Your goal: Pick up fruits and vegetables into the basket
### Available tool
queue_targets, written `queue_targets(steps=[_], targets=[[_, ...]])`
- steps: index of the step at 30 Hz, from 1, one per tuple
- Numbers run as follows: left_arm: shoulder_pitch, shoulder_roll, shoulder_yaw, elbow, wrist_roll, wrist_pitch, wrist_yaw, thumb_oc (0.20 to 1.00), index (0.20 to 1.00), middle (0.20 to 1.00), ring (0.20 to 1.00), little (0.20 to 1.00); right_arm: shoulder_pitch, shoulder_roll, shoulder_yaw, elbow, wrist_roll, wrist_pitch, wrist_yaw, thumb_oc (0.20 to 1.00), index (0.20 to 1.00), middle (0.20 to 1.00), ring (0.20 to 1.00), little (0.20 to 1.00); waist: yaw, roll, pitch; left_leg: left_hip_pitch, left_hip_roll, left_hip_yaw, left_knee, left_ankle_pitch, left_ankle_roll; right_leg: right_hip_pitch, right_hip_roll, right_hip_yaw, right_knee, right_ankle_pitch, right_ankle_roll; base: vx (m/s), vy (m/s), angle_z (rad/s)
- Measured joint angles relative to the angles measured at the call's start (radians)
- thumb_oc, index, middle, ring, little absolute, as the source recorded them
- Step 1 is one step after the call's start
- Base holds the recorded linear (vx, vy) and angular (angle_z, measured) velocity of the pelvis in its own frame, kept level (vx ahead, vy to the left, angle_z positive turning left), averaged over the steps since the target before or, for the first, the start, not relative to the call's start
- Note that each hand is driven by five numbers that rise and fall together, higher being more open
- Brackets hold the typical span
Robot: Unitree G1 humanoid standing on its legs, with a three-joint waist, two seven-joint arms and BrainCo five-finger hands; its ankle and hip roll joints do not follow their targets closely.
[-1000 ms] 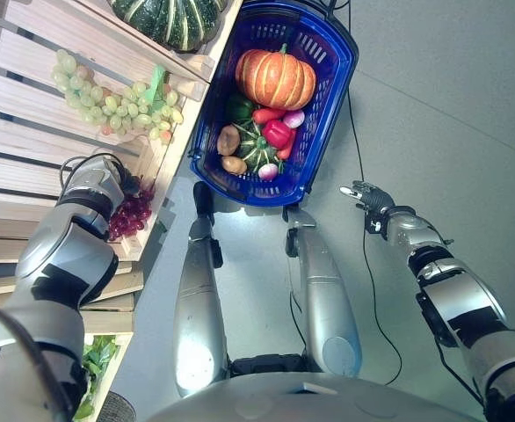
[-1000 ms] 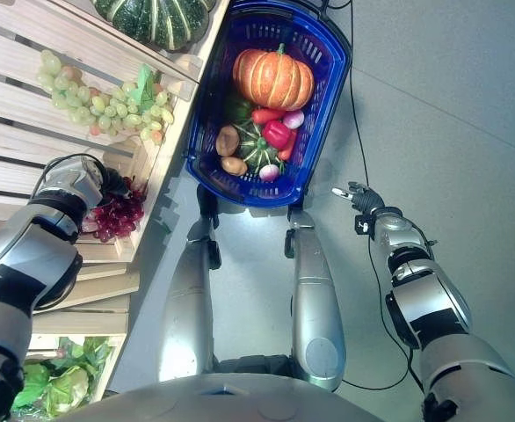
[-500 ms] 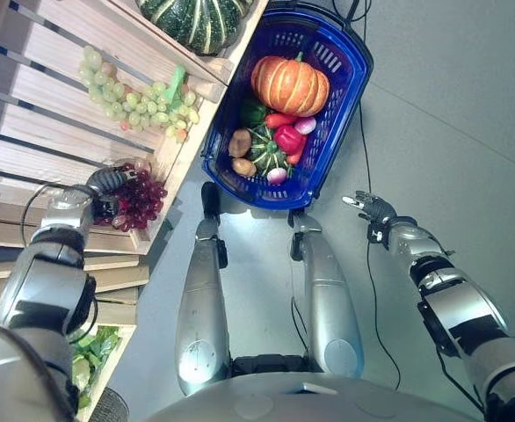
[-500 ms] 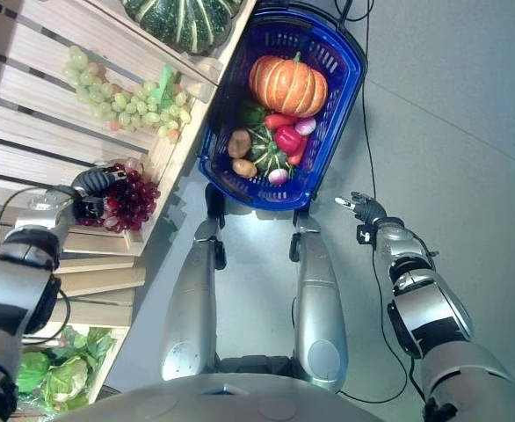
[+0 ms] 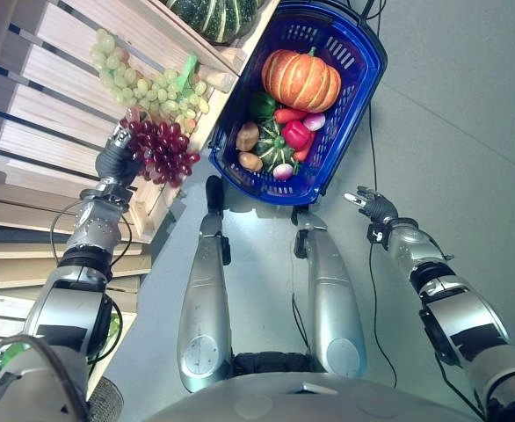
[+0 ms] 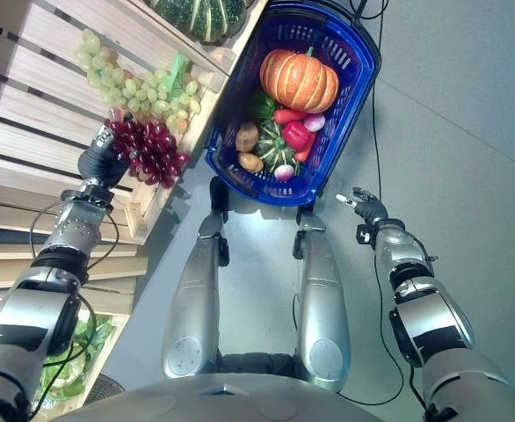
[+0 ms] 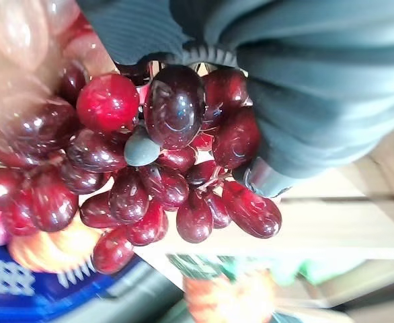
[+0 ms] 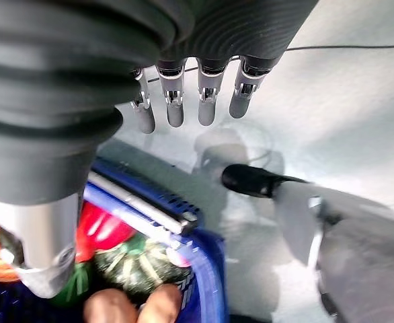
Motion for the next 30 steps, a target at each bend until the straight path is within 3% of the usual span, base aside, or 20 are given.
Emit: queue_targets(steps=[7, 12, 21, 30], targets=[[-0.026, -0.014, 0.003, -0.055, -0.039, -0.033, -0.030, 0.200, 0.200, 0.200, 0.200, 0.200, 0.003, 0.004, 0.002, -0.099, 0.001, -0.021, -0.021, 1.000, 1.000, 1.000, 1.000, 1.000, -0.004, -0.001, 0.000, 0.002, 0.000, 0.000, 0.000, 0.002, -0.004, 0.004, 0.000, 0.000, 0.001, 0.004, -0.005, 0.00, 0.000, 0.00], [-0.010, -0.032, 0.004, -0.155, -0.058, -0.066, -0.036, 0.200, 0.200, 0.200, 0.200, 0.200, 0.047, 0.002, 0.034, -0.319, -0.018, -0.066, -0.096, 1.000, 1.000, 1.000, 1.000, 1.000, -0.007, -0.003, 0.002, 0.002, 0.000, 0.000, 0.001, 0.002, -0.002, 0.004, 0.000, -0.001, 0.002, 0.003, -0.004, 0.00, 0.000, 0.00], [0.011, -0.095, 0.003, -0.281, -0.058, -0.123, -0.067, 0.200, 0.200, 0.200, 0.200, 0.200, 0.072, 0.002, 0.080, -0.658, -0.315, -0.112, -0.236, 1.000, 1.000, 1.000, 1.000, 1.000, -0.027, -0.007, 0.004, 0.002, 0.000, 0.002, -0.001, 0.000, 0.001, 0.002, 0.000, 0.001, 0.000, 0.000, 0.000, 0.00, 0.008, 0.00], [0.022, -0.143, 0.003, -0.403, -0.033, -0.147, -0.118, 0.200, 0.200, 0.200, 0.200, 0.200, 0.030, -0.009, 0.093, -0.813, -0.512, -0.111, -0.253, 1.000, 1.000, 1.000, 1.000, 1.000, -0.030, -0.006, 0.005, 0.002, -0.001, 0.009, -0.006, 0.000, 0.000, -0.011, -0.003, 0.005, 0.016, -0.009, -0.003, 0.00, 0.004, 0.00]])
